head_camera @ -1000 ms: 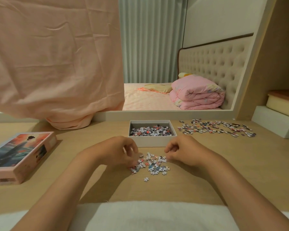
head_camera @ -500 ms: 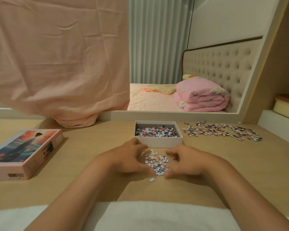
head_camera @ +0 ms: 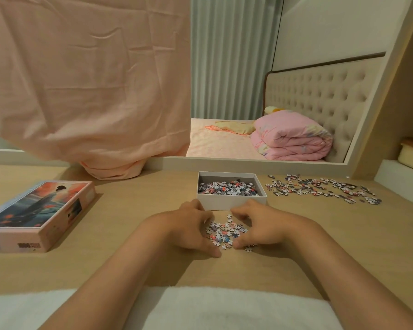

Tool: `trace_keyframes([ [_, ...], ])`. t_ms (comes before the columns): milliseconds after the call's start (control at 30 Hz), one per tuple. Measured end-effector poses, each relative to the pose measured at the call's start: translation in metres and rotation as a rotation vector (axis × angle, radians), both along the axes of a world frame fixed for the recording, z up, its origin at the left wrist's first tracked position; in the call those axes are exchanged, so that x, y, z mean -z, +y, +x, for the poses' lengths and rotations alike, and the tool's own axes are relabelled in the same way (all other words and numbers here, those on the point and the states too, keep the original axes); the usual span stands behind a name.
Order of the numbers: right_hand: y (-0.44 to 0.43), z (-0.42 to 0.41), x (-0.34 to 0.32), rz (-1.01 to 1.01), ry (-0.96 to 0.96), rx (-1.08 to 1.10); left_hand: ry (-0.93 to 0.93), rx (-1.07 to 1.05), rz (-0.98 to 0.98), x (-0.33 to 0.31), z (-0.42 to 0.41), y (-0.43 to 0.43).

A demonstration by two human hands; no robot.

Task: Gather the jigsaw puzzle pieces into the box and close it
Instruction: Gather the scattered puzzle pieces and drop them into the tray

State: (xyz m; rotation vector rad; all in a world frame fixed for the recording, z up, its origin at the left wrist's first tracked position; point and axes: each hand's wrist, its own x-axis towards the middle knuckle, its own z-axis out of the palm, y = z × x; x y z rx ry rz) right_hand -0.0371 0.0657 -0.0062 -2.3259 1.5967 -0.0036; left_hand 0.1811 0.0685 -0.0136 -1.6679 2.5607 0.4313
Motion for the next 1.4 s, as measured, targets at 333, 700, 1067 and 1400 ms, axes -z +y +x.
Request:
trace_keyframes([
  [333,0.004,-0.004,-0.01,0.04,-0.117,-0.049,0.184,0.099,-0.107,0.003,-0.005,-0.001],
  [700,0.008,0.006,0.001,0.028,-0.078,0.014,0.099,0.072,-0.138,0.01,-0.019,0.0],
  [1067,0.007,0.014,0.007,-0.096,-0.249,0.08,0.331,0.002,-0.283,0.014,-0.024,-0.002],
  [1400,0.002,0.011,0.009,0.013,-0.663,0.231,0.722,-0.142,-0.107,0.014,-0.025,-0.008],
])
